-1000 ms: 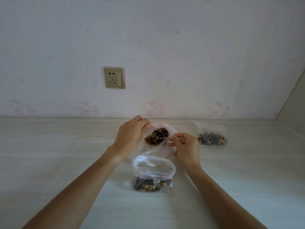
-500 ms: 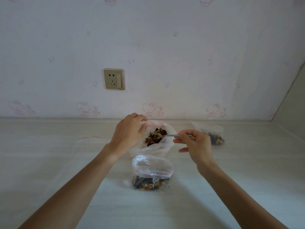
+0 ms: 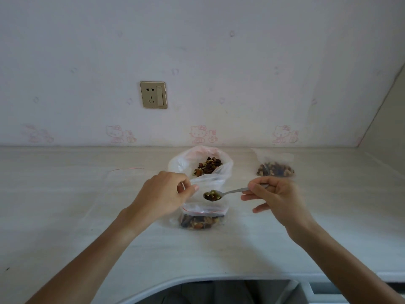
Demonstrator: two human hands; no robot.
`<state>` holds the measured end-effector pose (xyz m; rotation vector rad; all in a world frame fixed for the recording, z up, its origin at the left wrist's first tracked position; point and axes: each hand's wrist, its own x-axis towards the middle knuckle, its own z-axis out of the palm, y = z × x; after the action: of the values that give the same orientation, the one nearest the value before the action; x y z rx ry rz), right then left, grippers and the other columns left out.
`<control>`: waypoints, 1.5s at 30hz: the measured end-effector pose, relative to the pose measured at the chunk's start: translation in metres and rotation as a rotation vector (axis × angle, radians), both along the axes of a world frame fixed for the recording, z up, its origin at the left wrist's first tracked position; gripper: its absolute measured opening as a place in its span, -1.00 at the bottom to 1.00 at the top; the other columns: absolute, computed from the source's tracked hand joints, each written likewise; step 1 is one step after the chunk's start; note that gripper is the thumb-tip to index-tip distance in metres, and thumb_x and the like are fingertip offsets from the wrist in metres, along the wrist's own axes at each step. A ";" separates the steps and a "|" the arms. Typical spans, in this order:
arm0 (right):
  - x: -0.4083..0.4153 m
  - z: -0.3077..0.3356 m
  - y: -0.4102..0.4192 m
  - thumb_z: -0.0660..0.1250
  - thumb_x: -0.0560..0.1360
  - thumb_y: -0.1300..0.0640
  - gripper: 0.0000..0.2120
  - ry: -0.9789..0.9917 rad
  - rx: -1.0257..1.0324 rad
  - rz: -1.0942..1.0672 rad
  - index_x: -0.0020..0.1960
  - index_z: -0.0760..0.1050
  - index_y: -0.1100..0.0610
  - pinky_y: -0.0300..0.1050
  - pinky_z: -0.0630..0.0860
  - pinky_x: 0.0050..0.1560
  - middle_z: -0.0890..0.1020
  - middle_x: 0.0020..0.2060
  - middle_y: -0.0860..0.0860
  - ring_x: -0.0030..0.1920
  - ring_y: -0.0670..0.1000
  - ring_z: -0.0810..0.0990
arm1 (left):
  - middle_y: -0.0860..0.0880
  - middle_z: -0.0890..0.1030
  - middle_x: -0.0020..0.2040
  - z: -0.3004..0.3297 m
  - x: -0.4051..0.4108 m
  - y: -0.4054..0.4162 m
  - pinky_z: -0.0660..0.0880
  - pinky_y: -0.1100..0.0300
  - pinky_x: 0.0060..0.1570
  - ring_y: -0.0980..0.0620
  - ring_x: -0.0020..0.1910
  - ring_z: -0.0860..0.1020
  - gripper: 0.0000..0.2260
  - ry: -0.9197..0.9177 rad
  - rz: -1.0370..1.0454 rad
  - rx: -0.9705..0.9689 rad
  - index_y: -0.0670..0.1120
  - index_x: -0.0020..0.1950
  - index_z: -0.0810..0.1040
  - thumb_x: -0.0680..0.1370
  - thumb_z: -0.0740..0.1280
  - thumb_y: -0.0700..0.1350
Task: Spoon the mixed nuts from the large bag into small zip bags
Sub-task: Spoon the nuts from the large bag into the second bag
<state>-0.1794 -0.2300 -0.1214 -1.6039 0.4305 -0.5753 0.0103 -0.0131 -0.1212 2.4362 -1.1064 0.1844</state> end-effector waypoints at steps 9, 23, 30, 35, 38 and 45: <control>-0.024 0.018 0.014 0.26 0.67 0.06 -0.77 -0.174 -1.345 0.072 0.03 0.66 0.14 0.04 0.58 -0.38 0.69 -0.25 -0.02 -0.35 0.03 0.63 | 0.16 0.67 -0.23 -0.007 -0.004 0.013 0.54 0.17 -0.21 0.20 -0.28 0.60 -0.89 0.214 -0.114 -0.179 0.12 -0.12 0.71 0.56 0.47 0.10; -0.017 0.013 0.009 0.43 0.57 0.14 -0.94 -0.194 -0.744 -0.069 -0.03 0.67 0.11 -0.17 0.67 -0.24 0.73 -0.20 -0.15 -0.18 -0.11 0.72 | 0.24 0.66 -0.26 -0.011 -0.002 0.012 0.54 0.18 -0.23 0.26 -0.23 0.60 -0.75 0.156 0.008 -0.216 0.16 -0.19 0.67 0.55 0.39 0.28; 0.021 0.006 -0.013 0.39 0.62 0.23 -0.93 -0.149 0.014 -0.060 0.02 0.63 0.23 -0.09 0.68 -0.34 0.77 -0.19 0.13 -0.12 0.14 0.78 | 0.11 0.56 -0.32 -0.003 0.012 0.001 0.48 0.14 -0.30 0.15 -0.31 0.55 -0.72 0.060 0.180 -0.419 0.10 -0.20 0.48 0.51 0.40 0.26; 0.052 0.002 -0.016 0.38 0.63 0.21 -0.91 -0.115 0.096 -0.057 0.01 0.64 0.22 -0.11 0.68 -0.33 0.77 -0.16 0.12 -0.13 0.12 0.78 | 0.09 0.52 0.10 0.002 0.029 -0.024 0.51 0.08 -0.09 0.06 -0.01 0.57 -0.62 -0.020 0.266 -0.422 0.00 0.15 0.48 0.53 0.43 0.23; 0.068 -0.003 -0.015 0.39 0.63 0.19 -0.90 -0.092 0.059 -0.058 -0.01 0.65 0.20 -0.11 0.68 -0.33 0.77 -0.17 0.11 -0.15 0.09 0.78 | 0.00 0.44 0.40 0.000 0.043 -0.039 0.53 -0.01 0.17 -0.02 0.31 0.51 -0.39 0.056 0.257 -0.326 -0.08 0.44 0.40 0.55 0.40 0.26; 0.089 -0.024 -0.014 0.38 0.63 0.18 -0.91 -0.023 -0.070 -0.123 -0.04 0.62 0.16 -0.07 0.66 -0.34 0.76 -0.24 0.03 -0.22 0.04 0.77 | 0.01 0.61 0.22 -0.007 0.058 -0.058 0.50 0.06 0.03 -0.08 0.18 0.60 -0.46 0.223 0.316 -0.171 -0.07 0.36 0.51 0.55 0.37 0.27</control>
<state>-0.0906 -0.2435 -0.1452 -1.6440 0.4996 -0.7084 0.0684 -0.0714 -0.1283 2.3931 -0.5836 0.0982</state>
